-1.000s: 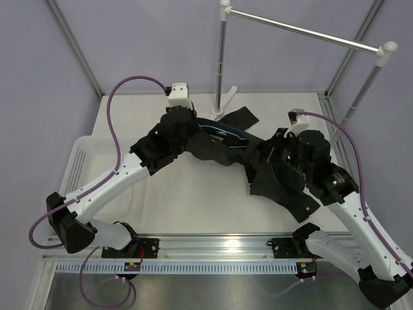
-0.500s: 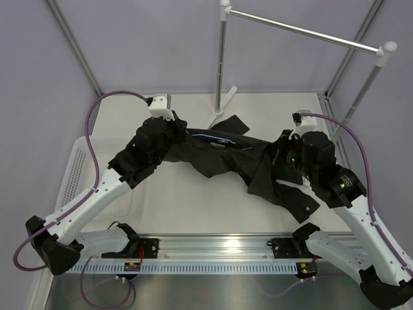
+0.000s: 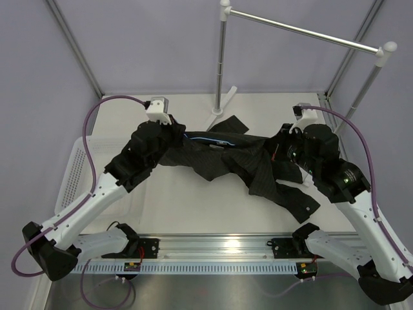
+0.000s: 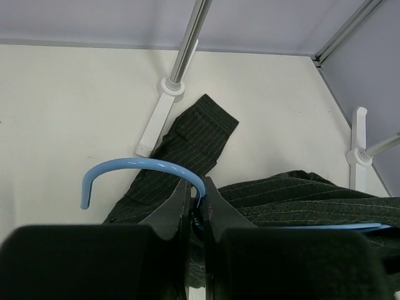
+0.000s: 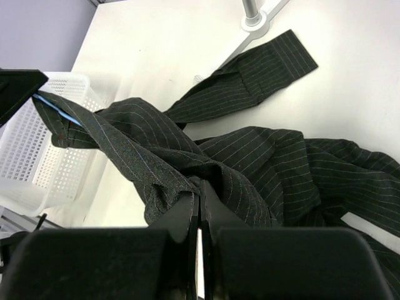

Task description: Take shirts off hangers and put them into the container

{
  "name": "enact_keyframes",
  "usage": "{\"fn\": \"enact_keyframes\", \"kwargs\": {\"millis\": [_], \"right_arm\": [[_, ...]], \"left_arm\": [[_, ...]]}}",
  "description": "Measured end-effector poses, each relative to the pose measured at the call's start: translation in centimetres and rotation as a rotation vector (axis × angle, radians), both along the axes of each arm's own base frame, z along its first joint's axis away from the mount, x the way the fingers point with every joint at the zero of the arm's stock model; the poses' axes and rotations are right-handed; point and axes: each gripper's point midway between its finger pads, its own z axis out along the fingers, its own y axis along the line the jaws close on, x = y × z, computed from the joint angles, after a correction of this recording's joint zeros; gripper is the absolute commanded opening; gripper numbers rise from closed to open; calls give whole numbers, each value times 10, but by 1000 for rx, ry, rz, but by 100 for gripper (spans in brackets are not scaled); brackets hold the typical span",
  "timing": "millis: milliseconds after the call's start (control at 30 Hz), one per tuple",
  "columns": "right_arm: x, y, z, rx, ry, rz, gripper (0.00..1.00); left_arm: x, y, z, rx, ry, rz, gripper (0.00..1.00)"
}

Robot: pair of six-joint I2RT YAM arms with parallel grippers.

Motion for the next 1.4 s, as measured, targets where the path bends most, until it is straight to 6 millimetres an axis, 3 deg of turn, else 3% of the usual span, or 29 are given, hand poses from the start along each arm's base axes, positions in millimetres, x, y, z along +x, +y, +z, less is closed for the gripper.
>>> {"fn": "enact_keyframes", "kwargs": {"millis": [300,600,833,1133,1400], "right_arm": [[-1,10,21,50,-28,43,0],[4,9,16,34,-16,28,0],[-2,1,-9,-3,21,8,0],[-8,-15,-28,-41,30,-46,0],[-14,-9,-45,-34,47,-4,0]], "left_arm": [[8,-5,-13,34,40,5,0],[8,0,-11,36,35,27,0],[-1,12,7,7,-3,49,0],[-20,1,19,3,-28,-84,0],[-33,8,25,-8,-42,-102,0]]}}
